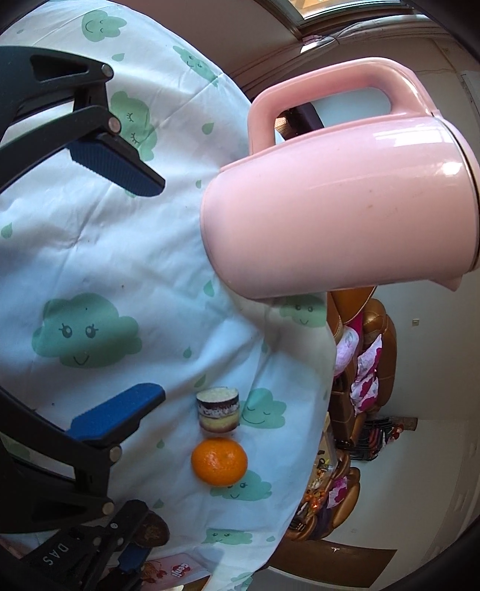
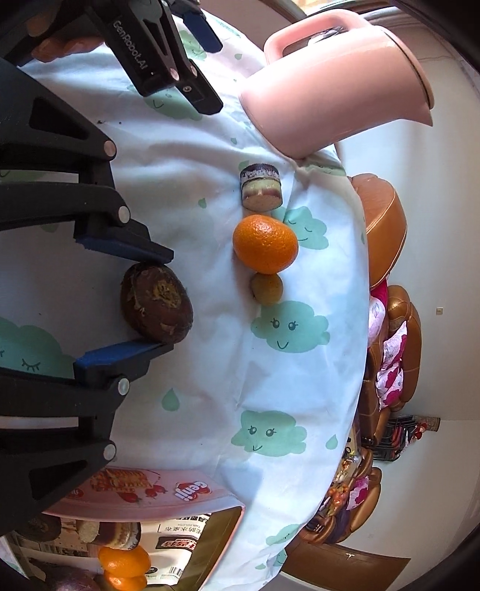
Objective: Organize fruits
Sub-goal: 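Grasp the dark brown round fruit with the right tool while the left tool grasps the cylindrical cake piece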
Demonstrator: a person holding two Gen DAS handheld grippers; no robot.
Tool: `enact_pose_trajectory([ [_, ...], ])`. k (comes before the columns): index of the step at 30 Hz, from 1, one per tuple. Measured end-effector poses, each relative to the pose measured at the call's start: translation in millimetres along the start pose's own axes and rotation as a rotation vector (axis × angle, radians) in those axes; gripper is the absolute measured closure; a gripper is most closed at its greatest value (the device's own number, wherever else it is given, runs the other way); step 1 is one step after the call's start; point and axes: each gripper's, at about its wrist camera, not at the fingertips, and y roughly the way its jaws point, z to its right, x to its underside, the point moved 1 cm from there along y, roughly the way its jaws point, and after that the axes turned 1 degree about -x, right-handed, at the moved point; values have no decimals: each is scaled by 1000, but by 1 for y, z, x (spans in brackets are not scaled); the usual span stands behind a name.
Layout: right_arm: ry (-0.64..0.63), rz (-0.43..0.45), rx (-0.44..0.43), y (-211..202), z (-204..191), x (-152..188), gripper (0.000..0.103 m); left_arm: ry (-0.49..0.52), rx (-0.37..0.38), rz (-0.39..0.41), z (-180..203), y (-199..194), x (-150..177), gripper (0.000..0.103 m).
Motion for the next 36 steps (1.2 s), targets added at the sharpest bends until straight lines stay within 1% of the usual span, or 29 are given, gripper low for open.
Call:
enact_pose_trajectory([
  [4,41,150,-37,-32,8,9,60,13,41,28,5,-2,-3,1],
  [6,54,218,-19,-43,8,13,60,14,66,52,9,-5,-5,2],
  [8,60,261,0,-51,8,15,60,8,80,64,13,-6,-8,2],
  [10,68,286,15,-55,11,16,60,6,109,49,18,-3,-14,3],
  [12,76,291,12,-56,13,12,60,2,147,34,26,1,-22,9],
  [15,87,287,2,-55,14,8,60,-16,146,12,35,14,-36,15],
  [18,90,284,-4,-55,14,7,60,-13,179,-18,47,29,-43,16],
  [21,90,280,-10,-55,16,7,60,15,156,-34,58,42,-48,17],
  [24,92,273,-16,-55,18,7,60,15,139,-64,61,55,-50,18],
  [25,93,270,-18,-54,18,7,60,14,129,-79,61,61,-51,18],
  [26,95,268,-19,-54,19,7,60,12,131,-111,62,68,-50,19],
  [27,98,267,-19,-54,20,7,60,10,137,-143,63,74,-50,22],
  [28,100,265,-20,-53,20,6,60,10,132,-152,63,77,-50,23],
  [29,101,262,-20,-52,20,6,60,10,133,-144,64,75,-51,26],
  [31,100,255,-19,-51,20,5,60,14,134,-144,66,76,-51,27],
  [32,101,253,-20,-51,20,5,60,12,142,-141,66,75,-51,32],
  [33,101,250,-22,-50,20,5,60,7,150,-135,65,73,-50,39],
  [34,103,247,-21,-49,21,4,60,-2,154,-131,63,72,-50,42],
  [36,108,242,-22,-47,22,4,60,-22,168,-122,59,69,-49,59],
])
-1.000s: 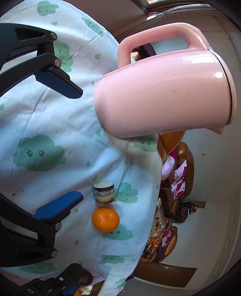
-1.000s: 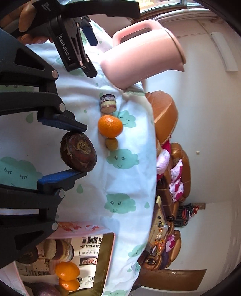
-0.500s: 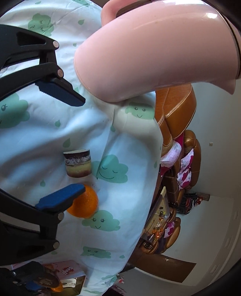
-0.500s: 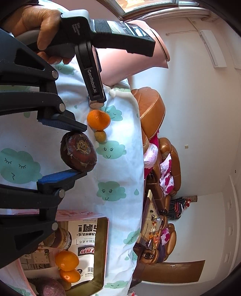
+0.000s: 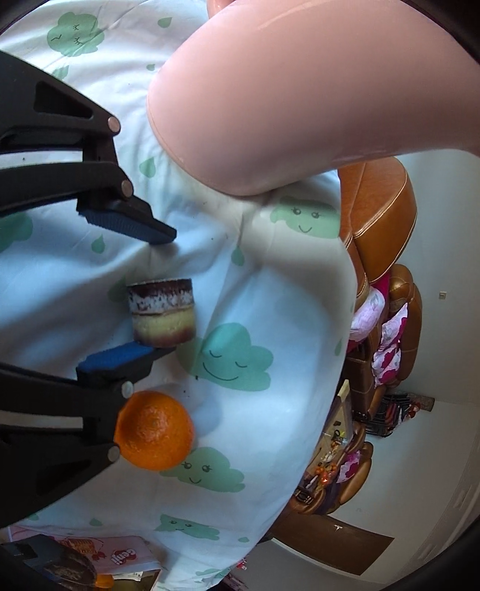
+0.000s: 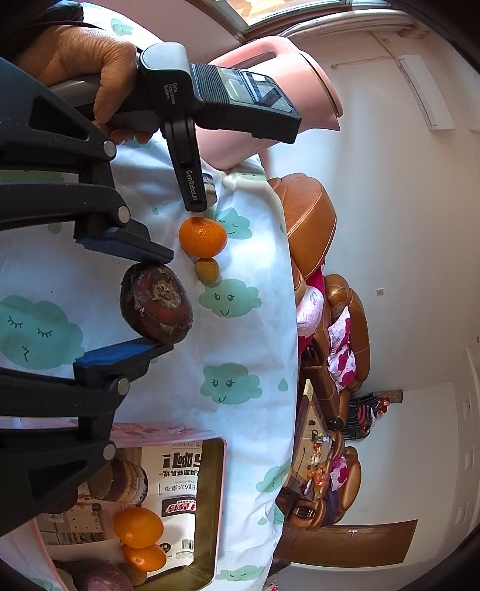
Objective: Organize fruits
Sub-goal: 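Grasp the dark brown round fruit with the right tool while the left tool grasps the cylindrical cake piece, then carry both items over the tin box, lower them in and open both tools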
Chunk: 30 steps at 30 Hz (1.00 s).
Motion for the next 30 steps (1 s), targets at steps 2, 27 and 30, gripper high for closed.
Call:
enact_pose_trajectory([
  [2,5,-1,2,0,1,0,60,-12,25,30,-3,-6,0,69],
  [27,-130,165,120,-34,-20,6,60,36,-18,296,13,-91,55,71],
  [30,-139,173,125,-43,-20,11,60,20,48,297,9,-96,61,71],
])
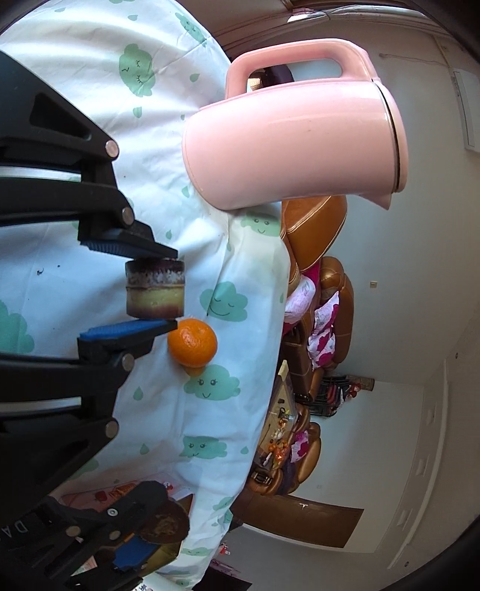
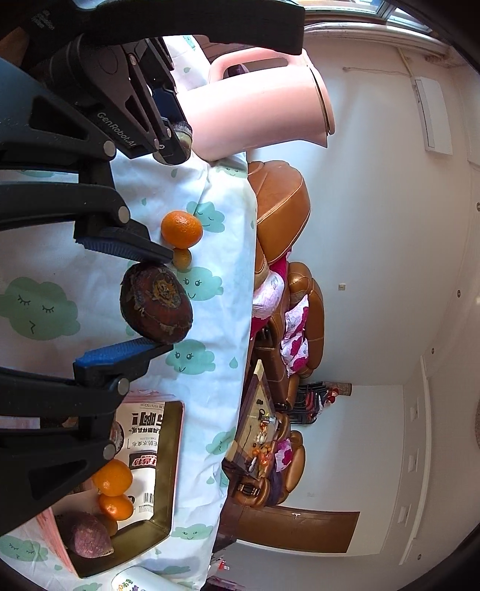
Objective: Organize fruits
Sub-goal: 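Carry both items over the tin box, lower them in and open both tools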
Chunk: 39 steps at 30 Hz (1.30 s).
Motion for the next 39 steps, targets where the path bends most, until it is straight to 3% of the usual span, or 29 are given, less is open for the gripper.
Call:
enact_pose_trajectory([
  [6,-7,7,11,-14,5,4,60,-77,198,34,0,-24,7,71],
  [12,-10,7,11,-27,14,9,60,-43,273,80,15,-40,12,71],
  [29,58,-7,25,-45,64,16,60,96,160,54,55,-45,28,71],
  [39,82,16,55,-57,94,14,60,153,151,57,84,-53,32,71],
])
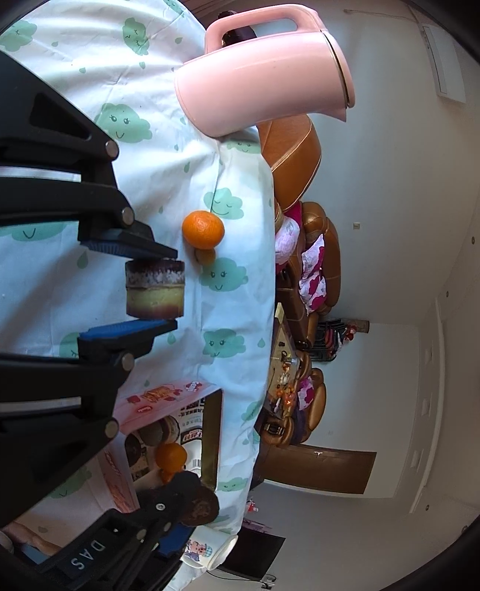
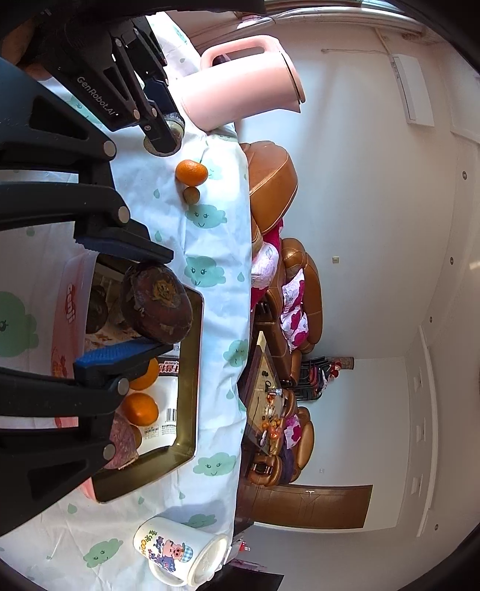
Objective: Organize fruits
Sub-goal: 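Carry both items over the tin box, lower them in and open both tools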
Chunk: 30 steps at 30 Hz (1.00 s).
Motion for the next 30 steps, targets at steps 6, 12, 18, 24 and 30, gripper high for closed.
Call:
enact_pose_trajectory([
  [6,30,18,10,-6,23,-5,60,28,24,10,23,-2,-5,71],
  [12,69,27,22,-9,48,-10,60,47,50,15,47,0,-14,71],
  [18,135,48,80,-14,86,-17,60,50,90,20,68,4,-25,71],
  [24,192,57,153,-13,121,-20,60,77,124,15,98,17,-34,71],
  [30,181,31,194,2,130,-21,60,91,139,-23,129,38,-42,71],
])
